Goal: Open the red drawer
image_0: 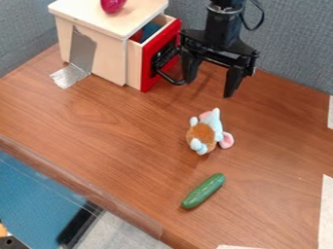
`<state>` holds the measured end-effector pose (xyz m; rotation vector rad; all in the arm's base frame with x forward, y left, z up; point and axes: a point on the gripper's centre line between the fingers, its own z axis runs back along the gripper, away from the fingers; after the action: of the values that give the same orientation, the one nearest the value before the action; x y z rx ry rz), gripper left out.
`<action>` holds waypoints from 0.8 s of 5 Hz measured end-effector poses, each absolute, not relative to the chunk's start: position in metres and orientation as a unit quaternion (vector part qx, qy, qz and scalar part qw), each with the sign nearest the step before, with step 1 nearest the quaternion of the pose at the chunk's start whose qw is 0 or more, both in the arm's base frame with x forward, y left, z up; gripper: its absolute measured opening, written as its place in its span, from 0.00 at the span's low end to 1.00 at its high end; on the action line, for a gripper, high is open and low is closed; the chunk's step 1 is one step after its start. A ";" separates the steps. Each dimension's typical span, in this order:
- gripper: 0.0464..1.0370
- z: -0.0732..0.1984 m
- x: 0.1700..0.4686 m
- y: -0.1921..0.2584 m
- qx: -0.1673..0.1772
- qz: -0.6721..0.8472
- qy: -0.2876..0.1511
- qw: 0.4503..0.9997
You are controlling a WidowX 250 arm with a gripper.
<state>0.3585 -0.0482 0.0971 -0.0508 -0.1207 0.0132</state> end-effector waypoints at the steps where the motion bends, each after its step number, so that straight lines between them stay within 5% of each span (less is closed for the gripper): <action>1: 0.96 0.085 0.358 -0.048 -0.023 0.006 -0.044 0.999; 4: 0.96 0.069 0.425 -0.010 0.023 -0.008 -0.066 0.997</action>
<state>0.4253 -0.0101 0.0694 0.0468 -0.1326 -0.0164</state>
